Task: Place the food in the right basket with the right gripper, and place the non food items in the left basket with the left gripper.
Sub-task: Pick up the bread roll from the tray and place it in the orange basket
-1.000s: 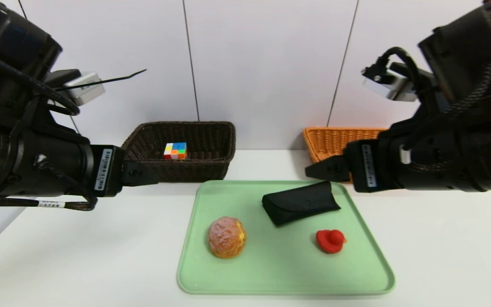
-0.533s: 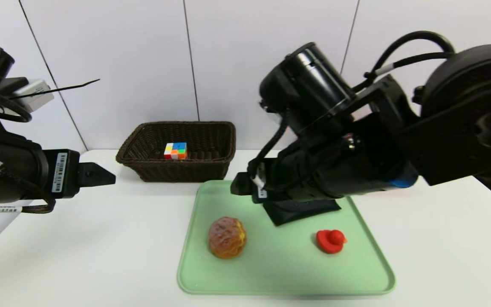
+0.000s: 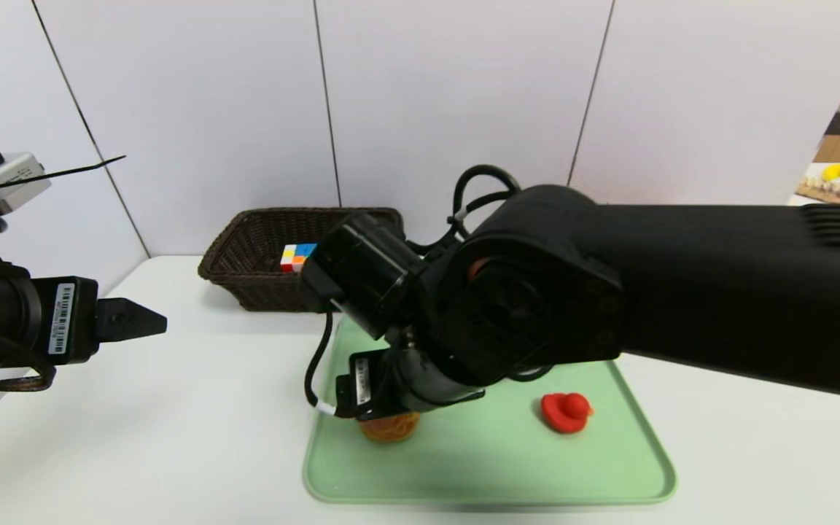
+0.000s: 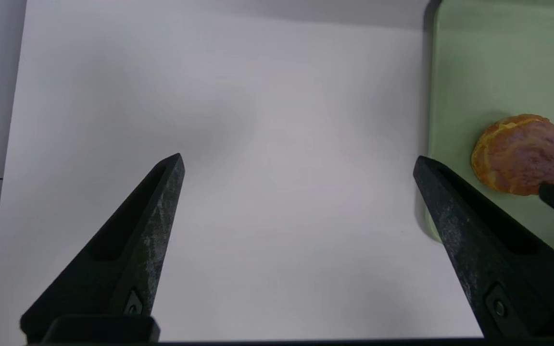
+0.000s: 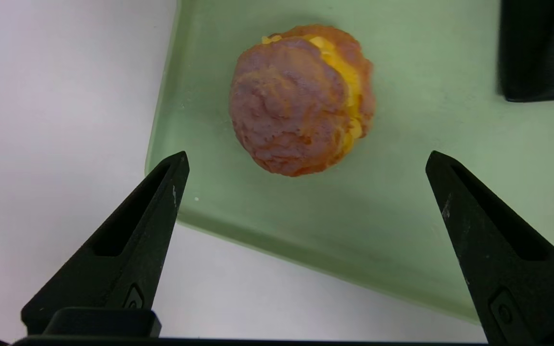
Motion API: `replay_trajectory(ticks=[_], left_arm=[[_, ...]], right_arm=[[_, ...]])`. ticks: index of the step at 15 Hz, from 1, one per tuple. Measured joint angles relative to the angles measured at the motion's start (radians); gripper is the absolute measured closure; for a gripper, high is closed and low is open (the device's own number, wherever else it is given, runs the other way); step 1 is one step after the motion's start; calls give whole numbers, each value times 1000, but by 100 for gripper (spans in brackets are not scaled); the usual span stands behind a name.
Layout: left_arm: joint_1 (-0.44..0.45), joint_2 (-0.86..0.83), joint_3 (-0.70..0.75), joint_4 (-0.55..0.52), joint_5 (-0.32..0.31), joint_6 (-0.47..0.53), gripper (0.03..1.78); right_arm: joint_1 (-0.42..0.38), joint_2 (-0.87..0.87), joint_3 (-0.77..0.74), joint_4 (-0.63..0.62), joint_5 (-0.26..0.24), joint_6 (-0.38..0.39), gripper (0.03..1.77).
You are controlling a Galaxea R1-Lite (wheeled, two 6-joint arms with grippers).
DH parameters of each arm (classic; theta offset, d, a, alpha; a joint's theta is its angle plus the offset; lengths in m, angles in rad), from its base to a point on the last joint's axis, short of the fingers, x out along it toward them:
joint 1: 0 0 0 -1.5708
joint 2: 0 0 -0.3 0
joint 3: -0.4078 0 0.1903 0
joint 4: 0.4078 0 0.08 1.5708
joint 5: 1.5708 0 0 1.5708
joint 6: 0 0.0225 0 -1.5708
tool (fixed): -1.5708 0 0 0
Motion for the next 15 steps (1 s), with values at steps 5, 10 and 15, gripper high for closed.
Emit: replay_trajectory(ticks=[5,10,15], left_arm=[[7,-27,18,1,-1,4,12],[10,-34,21,0,0,1,12],[23,-42,22,1,-1,3,12]], right_arm=[[6,49,-2,-57,-51,-7,10],[1,83,-1,-68,-64,-7,10],[-7,118,-1,-97,-64,-3,10]])
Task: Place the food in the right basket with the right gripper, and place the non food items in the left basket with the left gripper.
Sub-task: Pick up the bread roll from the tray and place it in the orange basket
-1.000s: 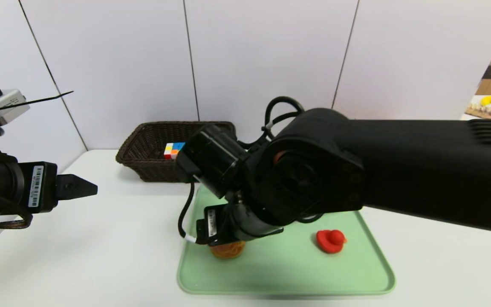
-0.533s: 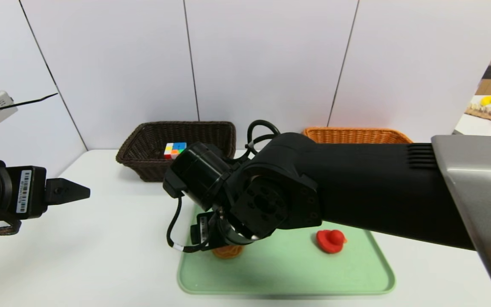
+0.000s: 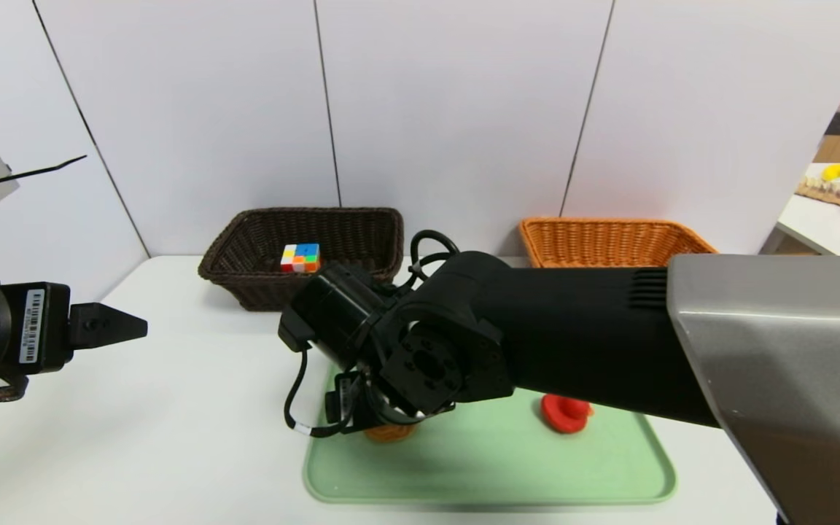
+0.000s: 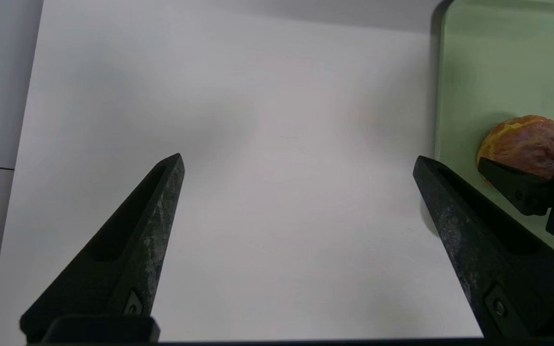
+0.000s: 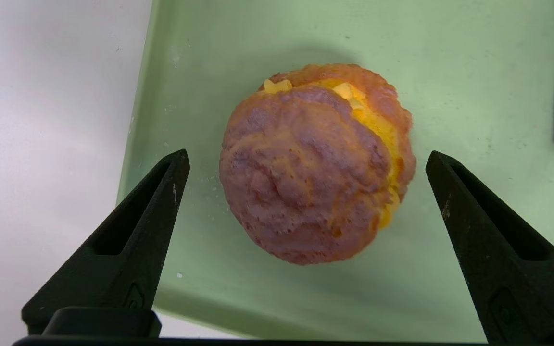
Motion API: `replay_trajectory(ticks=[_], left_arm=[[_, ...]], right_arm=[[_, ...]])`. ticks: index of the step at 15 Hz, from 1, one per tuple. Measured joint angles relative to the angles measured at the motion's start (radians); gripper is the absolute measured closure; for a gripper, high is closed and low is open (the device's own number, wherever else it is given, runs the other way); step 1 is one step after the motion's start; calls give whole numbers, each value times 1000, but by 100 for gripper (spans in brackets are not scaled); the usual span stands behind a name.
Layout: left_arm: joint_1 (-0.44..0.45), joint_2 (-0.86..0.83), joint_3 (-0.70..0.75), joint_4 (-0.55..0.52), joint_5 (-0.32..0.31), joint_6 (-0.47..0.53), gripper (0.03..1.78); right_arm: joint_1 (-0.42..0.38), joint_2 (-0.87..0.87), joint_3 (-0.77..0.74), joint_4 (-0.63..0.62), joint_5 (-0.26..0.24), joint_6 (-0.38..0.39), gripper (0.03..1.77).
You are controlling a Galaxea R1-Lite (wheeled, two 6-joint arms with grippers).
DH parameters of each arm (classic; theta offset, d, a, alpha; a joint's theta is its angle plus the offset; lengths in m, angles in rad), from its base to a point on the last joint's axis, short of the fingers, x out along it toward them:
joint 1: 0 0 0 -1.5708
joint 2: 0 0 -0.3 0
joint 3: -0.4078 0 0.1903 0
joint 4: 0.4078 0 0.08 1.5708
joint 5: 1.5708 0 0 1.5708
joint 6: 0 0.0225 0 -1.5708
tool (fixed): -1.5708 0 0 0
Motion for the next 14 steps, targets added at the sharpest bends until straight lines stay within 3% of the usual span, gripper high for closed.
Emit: replay_trajectory(ticks=[5,9,12,14], left_arm=[[3,-4,4,-1,-5,-1,12],[4,-6,14,-5,-5,-3,12],[4,-12,17,-2,-6,-3,12],[4,-14,19,-2,-6,-4,12]], right_arm=[[-11,28,1,-17,2,1,10],[-17,37,1,-16,3,3,70],[-18,35,1,-16,1,1,93],[-18,25,2,-7,3,-1,98]])
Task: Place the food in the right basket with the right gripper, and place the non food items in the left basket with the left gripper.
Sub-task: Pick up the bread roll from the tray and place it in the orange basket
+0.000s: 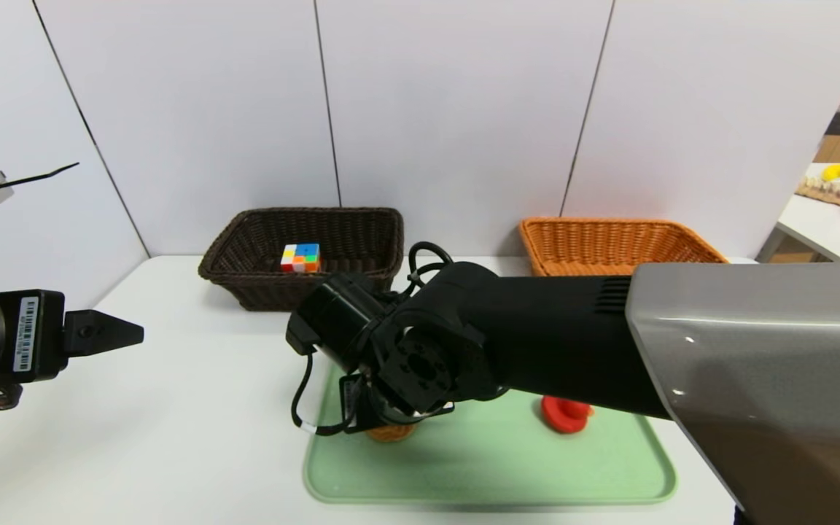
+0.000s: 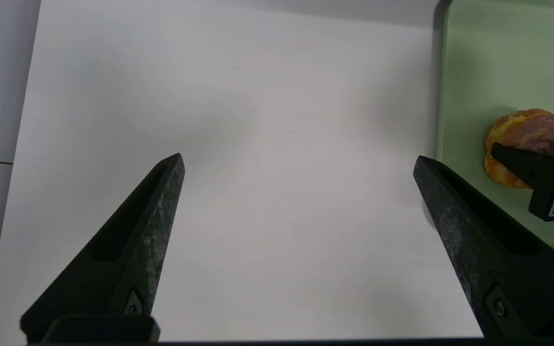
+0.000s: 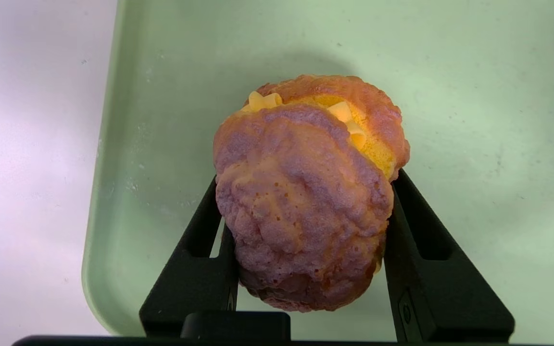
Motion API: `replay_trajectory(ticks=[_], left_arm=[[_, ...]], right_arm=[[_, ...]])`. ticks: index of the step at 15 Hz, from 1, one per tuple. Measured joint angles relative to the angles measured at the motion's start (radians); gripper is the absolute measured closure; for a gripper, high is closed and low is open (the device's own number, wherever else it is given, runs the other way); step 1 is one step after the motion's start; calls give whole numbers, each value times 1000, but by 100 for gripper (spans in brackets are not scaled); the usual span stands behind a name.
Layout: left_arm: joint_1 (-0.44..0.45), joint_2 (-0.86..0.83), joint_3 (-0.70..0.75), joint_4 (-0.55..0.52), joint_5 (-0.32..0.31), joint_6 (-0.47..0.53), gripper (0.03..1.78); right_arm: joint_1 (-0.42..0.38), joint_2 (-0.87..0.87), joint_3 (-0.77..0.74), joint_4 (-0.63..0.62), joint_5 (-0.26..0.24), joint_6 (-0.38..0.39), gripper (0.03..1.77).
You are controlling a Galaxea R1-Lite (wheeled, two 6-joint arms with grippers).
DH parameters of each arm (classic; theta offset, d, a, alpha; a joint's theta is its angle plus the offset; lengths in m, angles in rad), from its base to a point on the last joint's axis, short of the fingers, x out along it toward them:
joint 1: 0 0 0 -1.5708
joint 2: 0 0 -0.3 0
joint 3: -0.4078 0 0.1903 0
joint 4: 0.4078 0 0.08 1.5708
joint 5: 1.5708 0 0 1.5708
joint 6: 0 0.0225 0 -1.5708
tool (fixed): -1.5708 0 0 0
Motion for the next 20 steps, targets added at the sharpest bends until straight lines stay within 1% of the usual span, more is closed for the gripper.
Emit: replay_trajectory(ticks=[3,5,7,8,9,10,12,15,17,19,20], left_arm=[[0,-2,5,2,0,2,12],[0,-3,14,2,0,5,12],[0,-4,21,1,0,6,12],[0,-4,24,1,-1,7,12],[0,-4,27,0,0,9,12],[-1,-5,29,0,0,10,12],[-3,-6,31,-2,-3,25,12],[-17,-4,37,-8,-6,43,12],[-36,0,35,-9,-5,47,12],[-47,1,35,-10,-5,79,12],[-53,3,34,-13,-6,93,12]], right_arm=[[3,-61,4,39,0,-30,98],[4,-129,5,58,0,-62,98],[0,-201,5,78,-2,-76,98],[-15,-240,6,81,-4,-83,98],[-51,-275,6,77,-11,-93,98],[-101,-307,6,67,-19,-104,98],[-229,-360,6,21,-18,-115,98],[-455,-396,6,-67,20,-113,98],[-598,-392,6,-89,47,-115,98],[-700,-369,6,-110,73,-114,98],[-732,-353,6,-119,79,-109,98]])
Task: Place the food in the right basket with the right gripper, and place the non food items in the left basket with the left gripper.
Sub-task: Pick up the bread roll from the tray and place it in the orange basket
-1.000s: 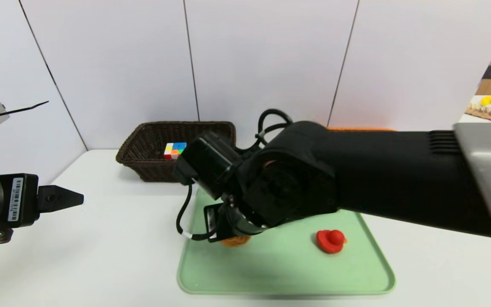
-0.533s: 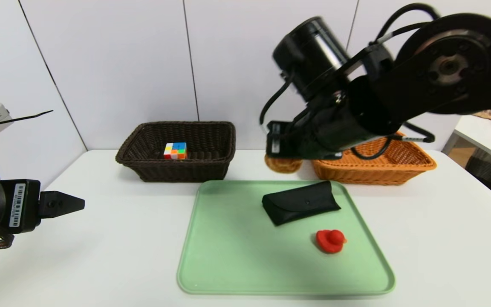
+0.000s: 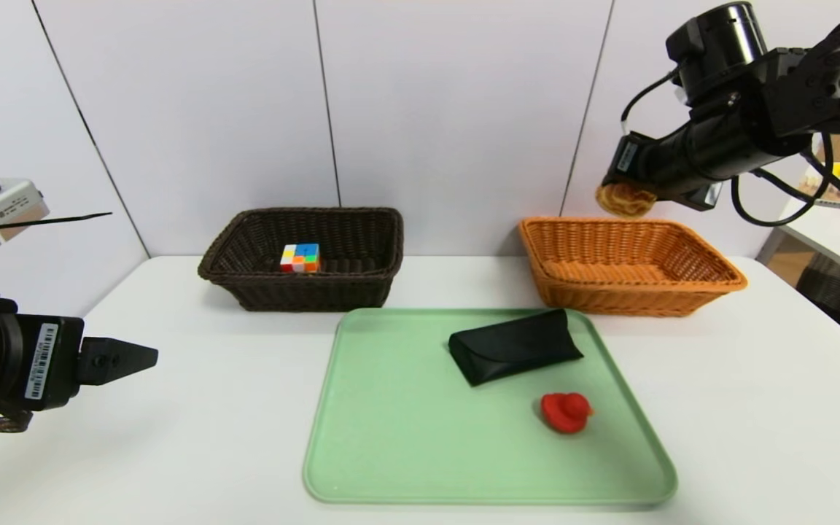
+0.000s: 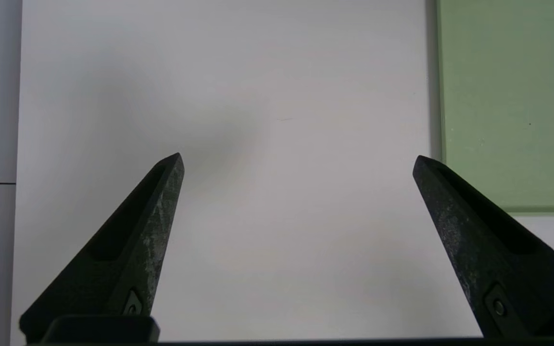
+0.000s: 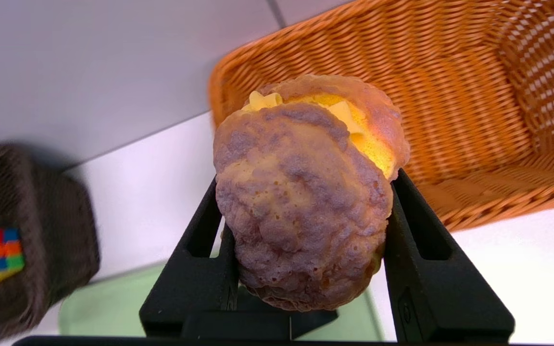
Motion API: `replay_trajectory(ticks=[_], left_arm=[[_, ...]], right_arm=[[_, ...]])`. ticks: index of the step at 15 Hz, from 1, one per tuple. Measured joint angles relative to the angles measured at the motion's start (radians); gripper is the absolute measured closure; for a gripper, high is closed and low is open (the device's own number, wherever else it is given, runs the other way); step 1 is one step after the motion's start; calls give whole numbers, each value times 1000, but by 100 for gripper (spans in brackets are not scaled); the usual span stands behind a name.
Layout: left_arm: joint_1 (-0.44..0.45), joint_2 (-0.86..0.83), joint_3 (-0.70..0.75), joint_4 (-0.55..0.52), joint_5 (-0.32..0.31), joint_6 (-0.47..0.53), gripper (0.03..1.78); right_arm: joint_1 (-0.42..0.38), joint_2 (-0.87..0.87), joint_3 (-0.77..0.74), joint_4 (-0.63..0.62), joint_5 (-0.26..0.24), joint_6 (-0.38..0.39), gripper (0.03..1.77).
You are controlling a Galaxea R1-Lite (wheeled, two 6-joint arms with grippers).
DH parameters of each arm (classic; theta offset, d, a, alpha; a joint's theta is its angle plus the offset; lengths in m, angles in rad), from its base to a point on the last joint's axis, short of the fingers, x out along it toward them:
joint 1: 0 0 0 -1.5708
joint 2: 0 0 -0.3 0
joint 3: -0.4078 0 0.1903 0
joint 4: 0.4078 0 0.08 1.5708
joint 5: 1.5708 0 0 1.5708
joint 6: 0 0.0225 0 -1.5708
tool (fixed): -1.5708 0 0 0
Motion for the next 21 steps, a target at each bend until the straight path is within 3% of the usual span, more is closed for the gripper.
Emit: replay_trajectory(ticks=[4,9,11,14,21], left_arm=[[-22,3,3,-30,-6,7,12],[-31,4,5,-33,-71,4,12],[-41,4,0,-45,-80,-3,12],[-45,11,17,-165,-84,-1,12],[-56,76,32,-360,-87,-1,12]], right_arm=[[-68,63,1,-8,0,3,98],[-100,143,0,-24,1,-3,95],[-104,158,0,-29,-2,-7,75],[-108,170,0,-29,-4,-9,53],[-144,167,0,-24,-3,-10,27]])
